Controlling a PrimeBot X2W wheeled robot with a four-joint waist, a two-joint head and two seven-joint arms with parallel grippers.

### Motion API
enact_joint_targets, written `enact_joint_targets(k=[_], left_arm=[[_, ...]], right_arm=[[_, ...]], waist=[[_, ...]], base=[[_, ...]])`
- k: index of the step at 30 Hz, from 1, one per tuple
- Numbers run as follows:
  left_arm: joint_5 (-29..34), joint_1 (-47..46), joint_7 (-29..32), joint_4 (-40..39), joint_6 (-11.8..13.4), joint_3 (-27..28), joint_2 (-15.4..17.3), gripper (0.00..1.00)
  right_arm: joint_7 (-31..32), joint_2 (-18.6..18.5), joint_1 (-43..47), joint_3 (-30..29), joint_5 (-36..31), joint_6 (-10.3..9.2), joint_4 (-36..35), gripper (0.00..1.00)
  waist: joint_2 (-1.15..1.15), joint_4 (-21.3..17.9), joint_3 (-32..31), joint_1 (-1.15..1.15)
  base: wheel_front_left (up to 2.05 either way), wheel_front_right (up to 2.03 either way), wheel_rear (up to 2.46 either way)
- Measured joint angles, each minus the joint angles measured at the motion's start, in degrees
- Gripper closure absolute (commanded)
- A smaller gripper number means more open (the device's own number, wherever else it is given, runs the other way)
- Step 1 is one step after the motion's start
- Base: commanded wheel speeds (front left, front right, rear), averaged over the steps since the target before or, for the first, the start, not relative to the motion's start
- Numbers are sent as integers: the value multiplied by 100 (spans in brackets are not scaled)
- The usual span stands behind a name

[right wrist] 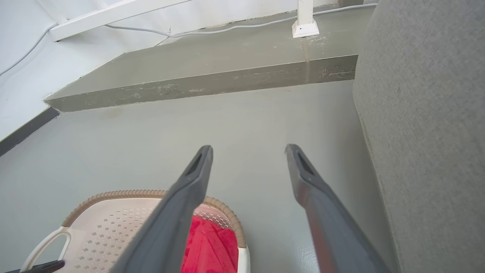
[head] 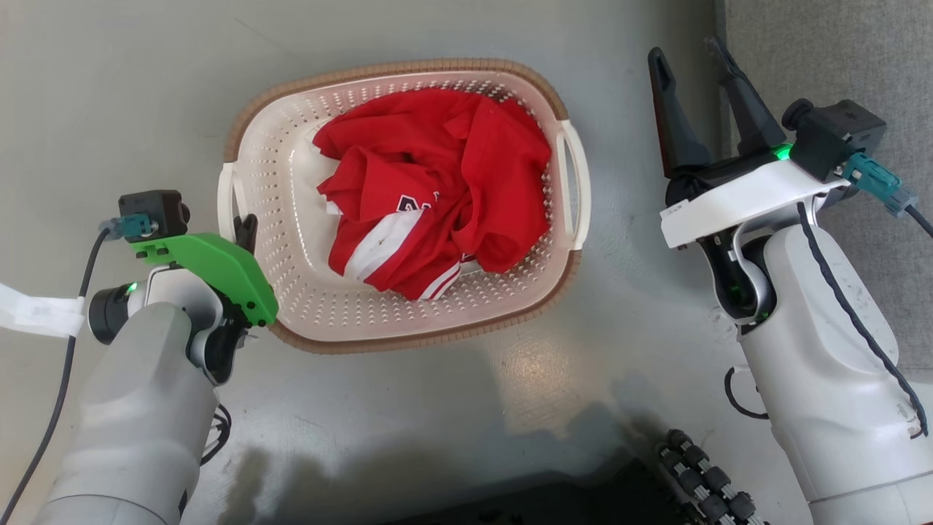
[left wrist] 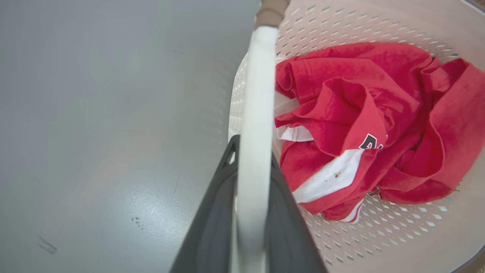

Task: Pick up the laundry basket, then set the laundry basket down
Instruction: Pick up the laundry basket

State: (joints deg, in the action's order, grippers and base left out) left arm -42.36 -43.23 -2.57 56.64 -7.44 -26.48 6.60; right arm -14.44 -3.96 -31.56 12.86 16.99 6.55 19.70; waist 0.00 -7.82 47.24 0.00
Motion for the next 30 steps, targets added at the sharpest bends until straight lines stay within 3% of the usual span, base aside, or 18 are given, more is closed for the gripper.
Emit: enact_joint_targets(k=[12, 13, 14, 15, 16, 17, 30], left_arm=[[-282, -13, -10, 35, 36, -156, -2, 100], [-285, -15, -11, 38, 36, -166, -3, 96], [-286, -16, -38, 45, 36, -178, -3, 73], [-293, -18, -59, 48, 36, -186, -3, 34], [-323, -21, -59, 47, 32, -191, -3, 6], [-338, -25, -60, 48, 33, -202, -3, 0], [-538, -37, -164, 188, 32, -356, -2, 0]], right_arm=[[0, 15, -7, -37, -1, 2, 19, 0], [1, 16, -9, -37, -1, 11, 23, 0], [0, 16, -13, -37, -1, 19, 30, 0], [0, 16, -16, -38, -2, 24, 38, 0], [0, 18, -18, -42, -2, 24, 47, 0], [0, 18, -18, -47, -2, 25, 54, 0], [0, 24, -33, -68, -37, 49, 151, 0]], waist=[[0, 8, 22, 0], [0, 10, 23, 0], [0, 11, 24, 0], [0, 13, 24, 0], [0, 15, 23, 0], [0, 17, 22, 0], [0, 50, -49, 0]], base=[[0, 0, 0], [0, 0, 0], [0, 0, 0], [0, 0, 0], [0, 0, 0], [0, 0, 0], [0, 0, 0]])
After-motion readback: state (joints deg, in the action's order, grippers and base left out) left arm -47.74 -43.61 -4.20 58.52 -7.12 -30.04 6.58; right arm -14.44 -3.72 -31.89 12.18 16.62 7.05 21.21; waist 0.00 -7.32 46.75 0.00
